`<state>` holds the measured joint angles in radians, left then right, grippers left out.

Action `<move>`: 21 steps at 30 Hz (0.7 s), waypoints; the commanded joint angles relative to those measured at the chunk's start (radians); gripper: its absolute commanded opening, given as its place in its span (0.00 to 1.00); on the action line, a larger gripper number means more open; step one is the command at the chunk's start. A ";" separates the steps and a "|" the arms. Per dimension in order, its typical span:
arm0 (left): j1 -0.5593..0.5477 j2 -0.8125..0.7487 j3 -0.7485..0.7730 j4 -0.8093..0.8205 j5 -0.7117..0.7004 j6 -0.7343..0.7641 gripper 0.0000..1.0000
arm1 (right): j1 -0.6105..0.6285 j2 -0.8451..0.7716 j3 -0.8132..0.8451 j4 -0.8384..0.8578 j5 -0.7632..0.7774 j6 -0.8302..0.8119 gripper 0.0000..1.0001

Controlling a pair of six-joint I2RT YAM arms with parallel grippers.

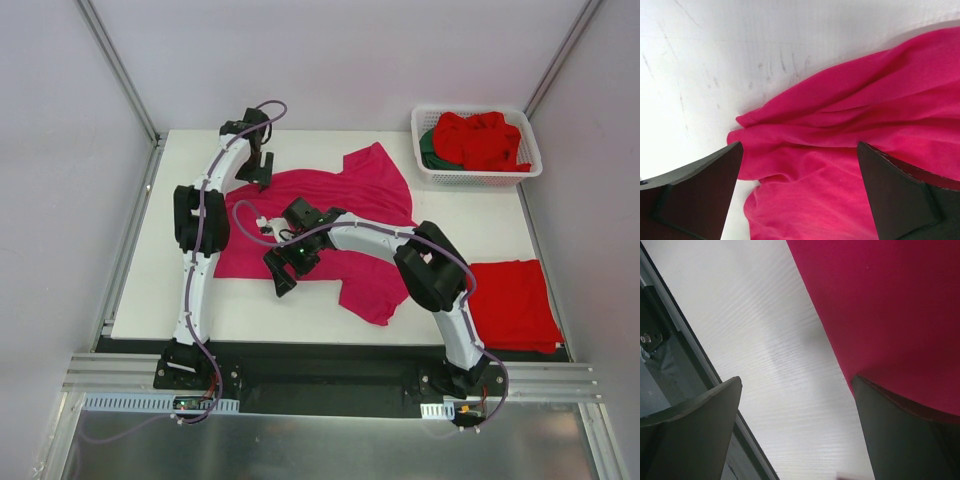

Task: Fold and stack the t-shirts

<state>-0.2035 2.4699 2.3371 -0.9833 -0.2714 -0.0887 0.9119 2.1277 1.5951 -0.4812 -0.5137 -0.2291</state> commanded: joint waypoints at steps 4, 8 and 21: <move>-0.004 0.043 -0.019 -0.011 -0.155 0.055 0.98 | -0.001 -0.051 0.023 -0.033 -0.051 -0.021 0.96; -0.004 0.089 -0.002 -0.009 -0.184 0.072 0.98 | 0.004 -0.077 0.008 -0.043 -0.055 -0.026 0.96; 0.010 0.141 0.065 0.020 -0.336 0.079 0.99 | 0.044 -0.121 -0.029 -0.094 -0.048 -0.068 0.96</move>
<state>-0.2077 2.5645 2.3844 -0.9672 -0.5262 -0.0177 0.9398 2.0636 1.5703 -0.5381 -0.5400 -0.2592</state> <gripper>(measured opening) 0.987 0.963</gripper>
